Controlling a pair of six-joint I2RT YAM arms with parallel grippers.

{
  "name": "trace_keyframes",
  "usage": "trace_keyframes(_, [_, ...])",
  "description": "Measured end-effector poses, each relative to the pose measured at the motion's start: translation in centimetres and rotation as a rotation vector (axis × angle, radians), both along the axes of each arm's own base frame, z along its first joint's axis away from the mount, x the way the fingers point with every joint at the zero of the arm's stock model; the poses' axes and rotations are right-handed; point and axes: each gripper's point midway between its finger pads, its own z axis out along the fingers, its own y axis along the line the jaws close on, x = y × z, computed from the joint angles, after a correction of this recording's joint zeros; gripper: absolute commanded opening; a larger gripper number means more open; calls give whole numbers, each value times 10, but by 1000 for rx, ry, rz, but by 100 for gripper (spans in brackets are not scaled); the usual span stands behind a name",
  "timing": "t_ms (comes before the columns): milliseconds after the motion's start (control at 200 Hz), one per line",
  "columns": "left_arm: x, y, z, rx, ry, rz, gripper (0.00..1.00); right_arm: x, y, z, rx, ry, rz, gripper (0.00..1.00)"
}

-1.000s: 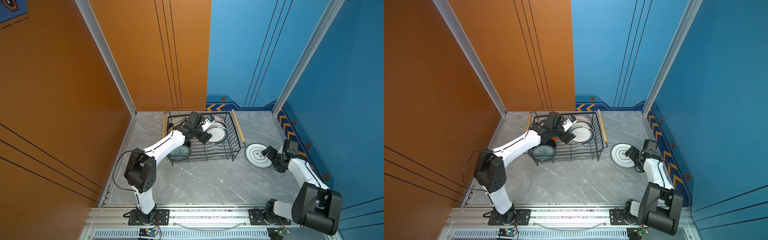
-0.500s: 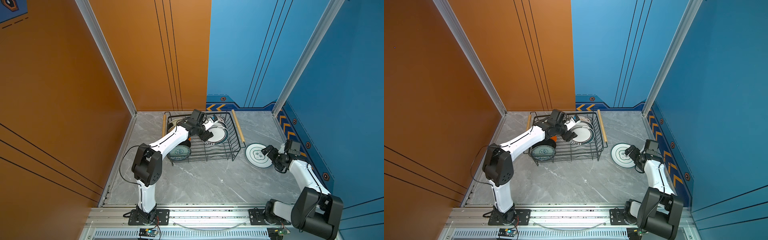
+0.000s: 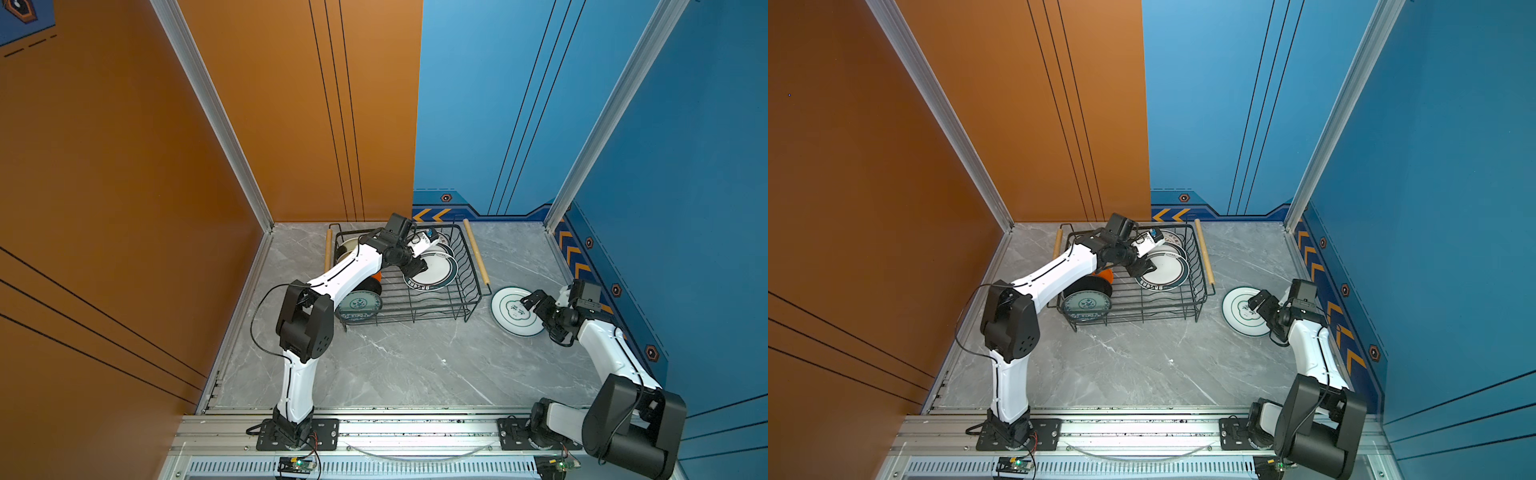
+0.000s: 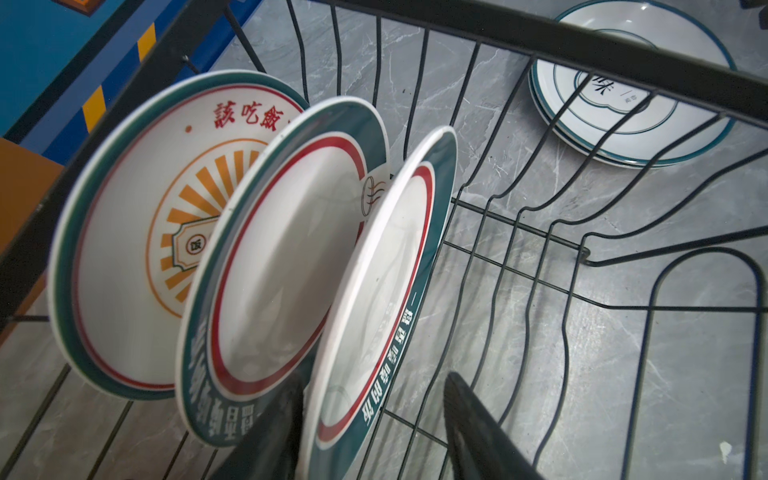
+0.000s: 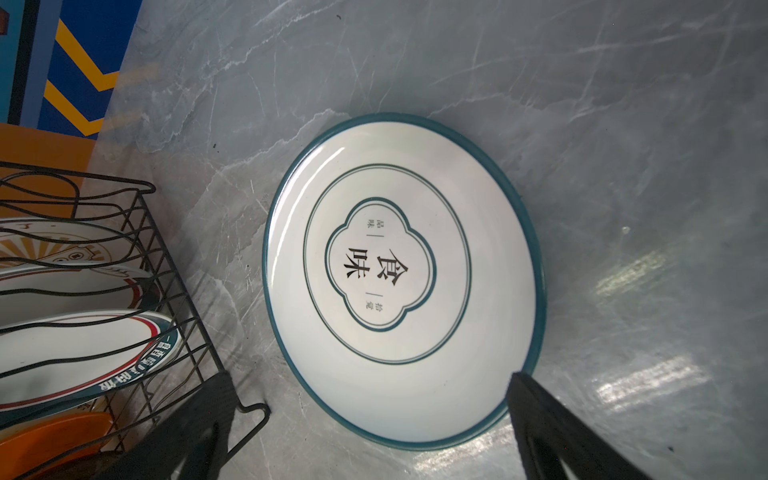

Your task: Unload the plates from the dish rack

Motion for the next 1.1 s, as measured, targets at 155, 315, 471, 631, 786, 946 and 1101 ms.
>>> trace_keyframes(155, [5,-1,-1,5,8,-9,38,1,0,0,2,-3,2,100])
trace_keyframes(315, [10,-5,-1,5,8,-17,35,1,0,1,2,-4,2,100])
trace_keyframes(471, [12,-7,-9,14,24,-17,31,2,0,1,0,-9,2,100])
trace_keyframes(631, [13,-7,-13,21,37,-18,23,2,1,2,3,-11,4,100])
trace_keyframes(786, [11,-6,-15,26,48,-19,17,2,1,2,3,-11,5,100])
trace_keyframes(946, [14,-5,-16,41,29,-29,13,2,1,2,6,-13,6,100])
trace_keyframes(1101, [17,-4,-17,65,3,-38,7,2,1,2,6,-13,6,100])
